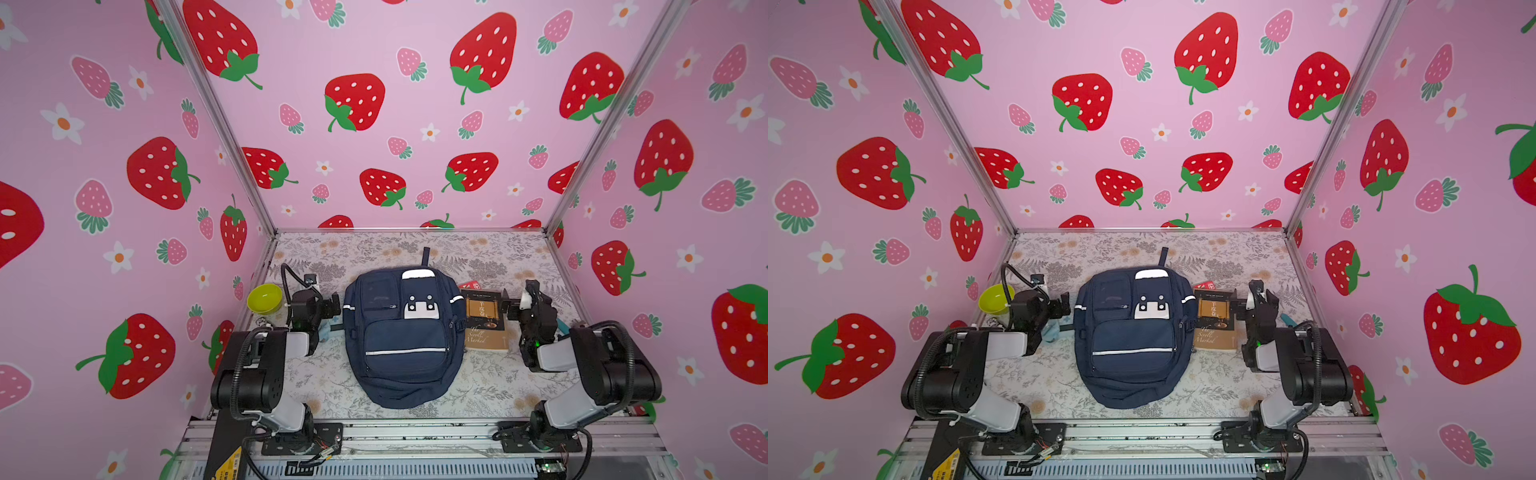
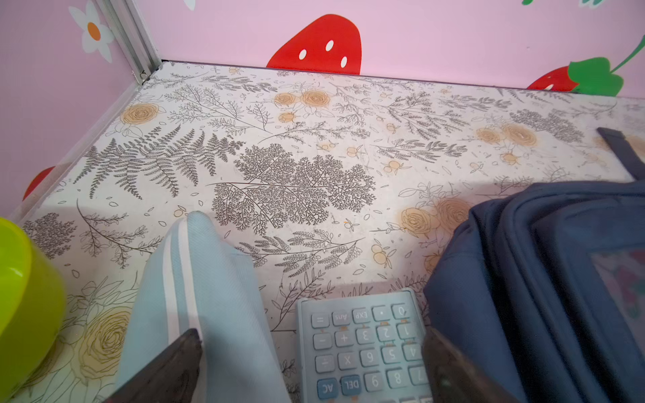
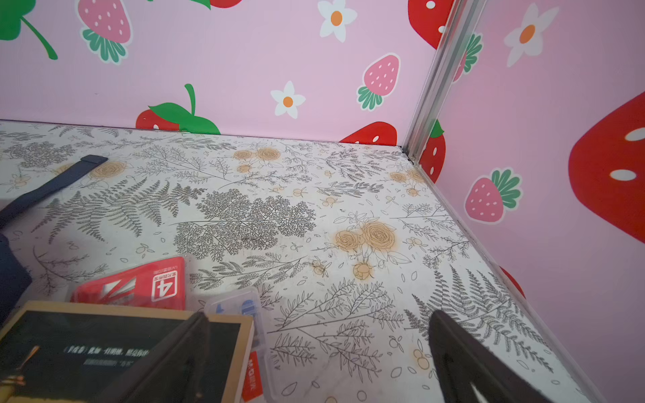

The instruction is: Pack the student bag

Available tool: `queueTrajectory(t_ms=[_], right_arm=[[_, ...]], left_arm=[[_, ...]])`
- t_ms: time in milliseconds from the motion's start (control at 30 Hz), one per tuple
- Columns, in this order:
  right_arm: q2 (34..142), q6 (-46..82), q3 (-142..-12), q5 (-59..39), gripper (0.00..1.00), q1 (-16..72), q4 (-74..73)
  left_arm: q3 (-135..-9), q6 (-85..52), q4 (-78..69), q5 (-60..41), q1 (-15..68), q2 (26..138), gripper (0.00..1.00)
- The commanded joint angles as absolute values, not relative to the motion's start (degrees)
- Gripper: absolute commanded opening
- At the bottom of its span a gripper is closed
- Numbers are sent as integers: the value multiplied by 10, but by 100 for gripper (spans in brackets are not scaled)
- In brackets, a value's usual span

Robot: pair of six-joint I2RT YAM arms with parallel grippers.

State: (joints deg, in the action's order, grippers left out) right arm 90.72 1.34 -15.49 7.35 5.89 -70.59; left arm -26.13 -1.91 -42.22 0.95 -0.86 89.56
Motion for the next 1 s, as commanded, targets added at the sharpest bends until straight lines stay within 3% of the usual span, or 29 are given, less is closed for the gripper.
queueTrajectory(t_ms=[0,967], right_arm=[[902,4,-154,68,100,62,-717],[901,7,-152,70,100,62,-726]], left_arm=[[-265,-18,-429,10,-8,886,99],[-265,-18,-431,9,-8,882,99]])
